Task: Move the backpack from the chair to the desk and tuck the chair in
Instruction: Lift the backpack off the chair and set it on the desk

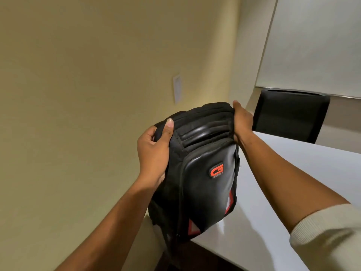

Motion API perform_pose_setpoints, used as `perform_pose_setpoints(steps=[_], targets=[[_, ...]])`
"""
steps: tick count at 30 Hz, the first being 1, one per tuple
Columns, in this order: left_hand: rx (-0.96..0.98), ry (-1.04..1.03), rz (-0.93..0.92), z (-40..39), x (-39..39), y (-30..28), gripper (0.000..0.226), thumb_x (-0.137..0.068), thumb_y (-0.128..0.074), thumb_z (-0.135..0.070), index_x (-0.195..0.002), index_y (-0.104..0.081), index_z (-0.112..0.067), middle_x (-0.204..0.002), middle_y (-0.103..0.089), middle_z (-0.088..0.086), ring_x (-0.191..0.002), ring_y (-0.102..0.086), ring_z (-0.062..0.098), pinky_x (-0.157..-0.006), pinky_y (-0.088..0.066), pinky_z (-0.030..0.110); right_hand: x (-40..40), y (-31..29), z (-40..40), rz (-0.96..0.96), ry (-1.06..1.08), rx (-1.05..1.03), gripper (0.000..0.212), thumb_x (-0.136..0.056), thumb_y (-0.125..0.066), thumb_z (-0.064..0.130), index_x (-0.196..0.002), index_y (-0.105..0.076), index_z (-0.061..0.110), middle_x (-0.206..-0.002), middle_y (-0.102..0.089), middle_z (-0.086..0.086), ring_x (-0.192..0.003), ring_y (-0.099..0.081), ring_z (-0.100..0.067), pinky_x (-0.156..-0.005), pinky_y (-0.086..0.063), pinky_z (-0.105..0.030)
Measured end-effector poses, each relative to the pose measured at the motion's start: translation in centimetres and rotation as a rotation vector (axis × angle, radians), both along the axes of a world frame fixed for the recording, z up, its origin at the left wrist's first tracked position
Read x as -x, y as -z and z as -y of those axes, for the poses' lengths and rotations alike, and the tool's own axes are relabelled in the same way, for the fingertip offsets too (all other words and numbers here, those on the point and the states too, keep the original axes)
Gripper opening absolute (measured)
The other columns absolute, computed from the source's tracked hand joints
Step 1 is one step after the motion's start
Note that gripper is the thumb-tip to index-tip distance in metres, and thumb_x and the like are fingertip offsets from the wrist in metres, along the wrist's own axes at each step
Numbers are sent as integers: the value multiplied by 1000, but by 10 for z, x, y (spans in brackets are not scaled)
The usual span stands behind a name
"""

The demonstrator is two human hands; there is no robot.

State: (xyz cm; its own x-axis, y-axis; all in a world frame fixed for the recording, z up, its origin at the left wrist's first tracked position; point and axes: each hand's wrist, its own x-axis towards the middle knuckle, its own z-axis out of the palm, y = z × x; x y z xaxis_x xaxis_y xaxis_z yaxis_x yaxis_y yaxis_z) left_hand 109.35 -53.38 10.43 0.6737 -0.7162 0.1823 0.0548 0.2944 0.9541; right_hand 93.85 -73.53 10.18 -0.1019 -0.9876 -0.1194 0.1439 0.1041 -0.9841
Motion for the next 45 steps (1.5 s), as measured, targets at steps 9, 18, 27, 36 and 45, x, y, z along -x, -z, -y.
perform_pose_setpoints(steps=[9,18,27,36,45], targets=[[26,-149,74,66,-3,32,52,-96,-71,-33,-78,-52,11,-69,-50,21,-66,-50,27,-61,-51,47,-28,23,72,20,-47,-61,29,-91,-55,37,-73,-56,16,-72,-59,0,-69,-56,-17,-68,-47,-33],[-17,-369,84,102,-5,54,50,-94,-74,-36,-65,-45,-6,-66,-37,6,-66,-36,20,-63,-36,31,-61,37,120,-29,-253,-32,35,-96,-51,43,-79,-62,15,-84,-68,-4,-80,-64,-21,-75,-51,-36],[-68,-452,89,111,-7,96,50,-93,-74,-36,-61,-39,-19,-60,-34,-8,-61,-31,12,-59,-31,30,-85,80,138,-75,-386,-96,40,-99,-46,47,-84,-62,14,-90,-68,-6,-83,-64,-19,-68,-47,-32],[-29,-482,84,140,-17,98,50,-92,-72,-41,-63,-40,-18,-63,-34,-5,-65,-34,13,-64,-35,30,-100,76,165,-73,-350,-61,36,-96,-48,43,-80,-54,12,-80,-57,-4,-71,-53,-17,-65,-44,-33],[-96,-491,146,146,-15,121,27,-94,-67,-50,-74,-59,-34,-65,-59,-23,-64,-54,-4,-65,-46,12,-89,96,172,-154,-428,-60,43,-99,-44,52,-83,-61,15,-92,-67,-4,-84,-61,-17,-69,-46,-29]])
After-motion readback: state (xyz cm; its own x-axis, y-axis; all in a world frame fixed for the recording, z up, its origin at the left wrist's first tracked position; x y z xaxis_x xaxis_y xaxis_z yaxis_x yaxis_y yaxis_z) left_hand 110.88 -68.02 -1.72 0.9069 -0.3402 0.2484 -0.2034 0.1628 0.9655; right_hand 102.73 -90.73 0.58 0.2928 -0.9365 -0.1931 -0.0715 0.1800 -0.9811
